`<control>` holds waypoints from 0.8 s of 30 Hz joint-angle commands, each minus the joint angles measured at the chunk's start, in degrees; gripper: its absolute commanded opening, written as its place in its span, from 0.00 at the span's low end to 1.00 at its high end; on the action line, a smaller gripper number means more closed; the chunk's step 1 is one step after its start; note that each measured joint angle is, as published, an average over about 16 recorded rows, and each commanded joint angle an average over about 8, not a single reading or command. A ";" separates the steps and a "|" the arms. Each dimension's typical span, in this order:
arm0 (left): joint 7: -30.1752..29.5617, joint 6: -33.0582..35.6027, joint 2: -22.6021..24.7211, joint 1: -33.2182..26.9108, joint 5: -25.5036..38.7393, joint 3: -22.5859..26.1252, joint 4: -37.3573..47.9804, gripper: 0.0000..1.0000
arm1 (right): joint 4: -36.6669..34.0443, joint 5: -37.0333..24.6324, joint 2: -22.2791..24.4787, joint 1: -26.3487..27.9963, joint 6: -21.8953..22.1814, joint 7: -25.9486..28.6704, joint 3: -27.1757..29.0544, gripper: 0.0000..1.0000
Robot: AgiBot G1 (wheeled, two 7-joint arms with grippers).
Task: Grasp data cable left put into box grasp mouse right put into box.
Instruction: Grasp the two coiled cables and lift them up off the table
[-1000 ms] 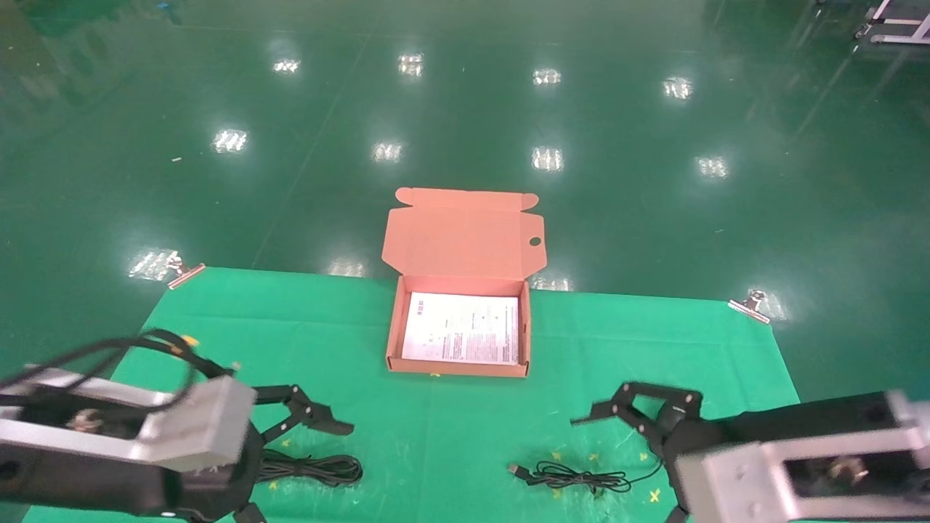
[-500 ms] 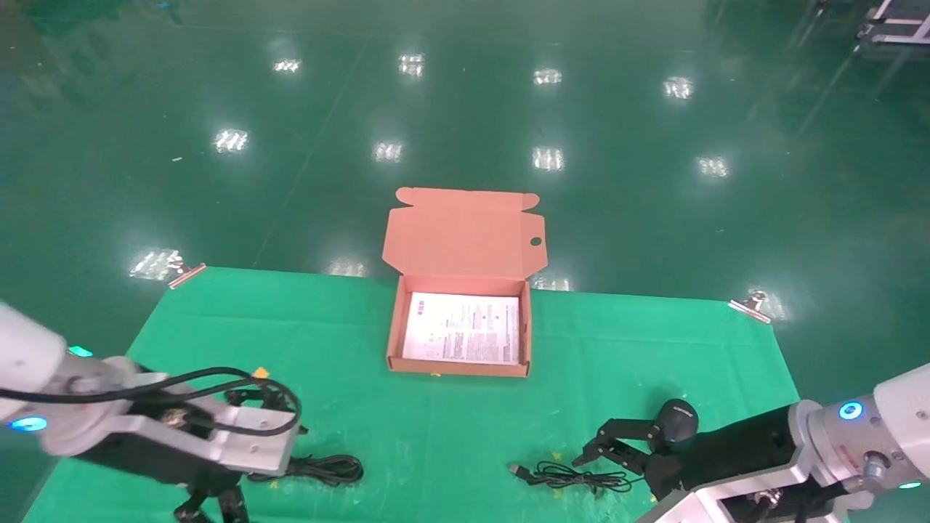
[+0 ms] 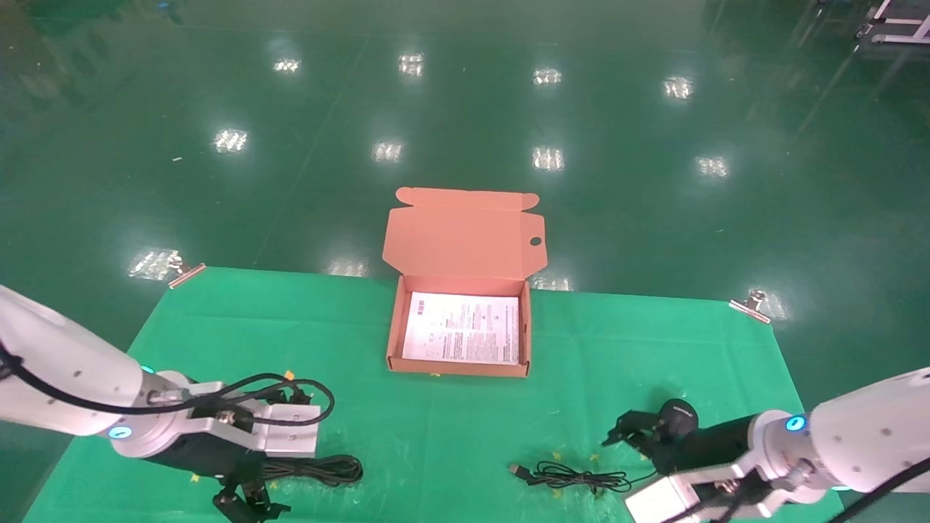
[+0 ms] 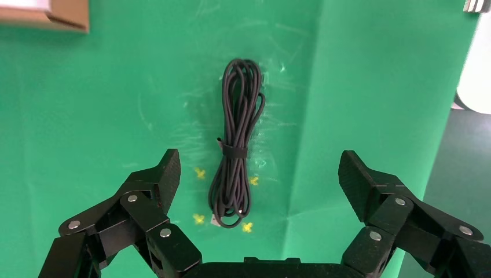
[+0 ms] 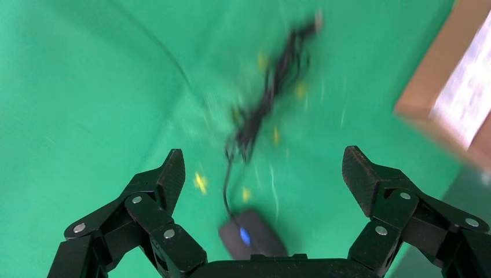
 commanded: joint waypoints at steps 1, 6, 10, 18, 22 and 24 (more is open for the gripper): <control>-0.50 -0.99 0.70 0.70 0.91 0.34 1.30 1.00 | 0.04 -3.59 -0.60 -1.04 2.41 1.89 -0.62 1.00; 0.79 -4.07 2.32 2.09 1.88 0.58 6.52 1.00 | -0.29 -8.62 -2.35 -3.29 4.92 6.44 -1.75 1.00; 2.75 -6.62 3.51 3.17 1.50 0.35 11.57 1.00 | -1.00 -10.32 -3.52 -4.42 5.78 9.23 -2.10 1.00; 7.80 -10.56 6.38 3.96 -0.24 -0.50 22.52 1.00 | -5.42 -11.37 -6.64 -5.00 7.21 12.46 -2.18 1.00; 10.44 -11.96 7.89 4.10 -1.53 -1.08 27.81 1.00 | -8.78 -11.28 -8.58 -4.51 7.90 12.48 -2.20 1.00; 11.78 -12.46 8.65 4.17 -2.18 -1.35 30.38 1.00 | -10.54 -11.13 -9.55 -4.24 8.20 12.29 -2.21 1.00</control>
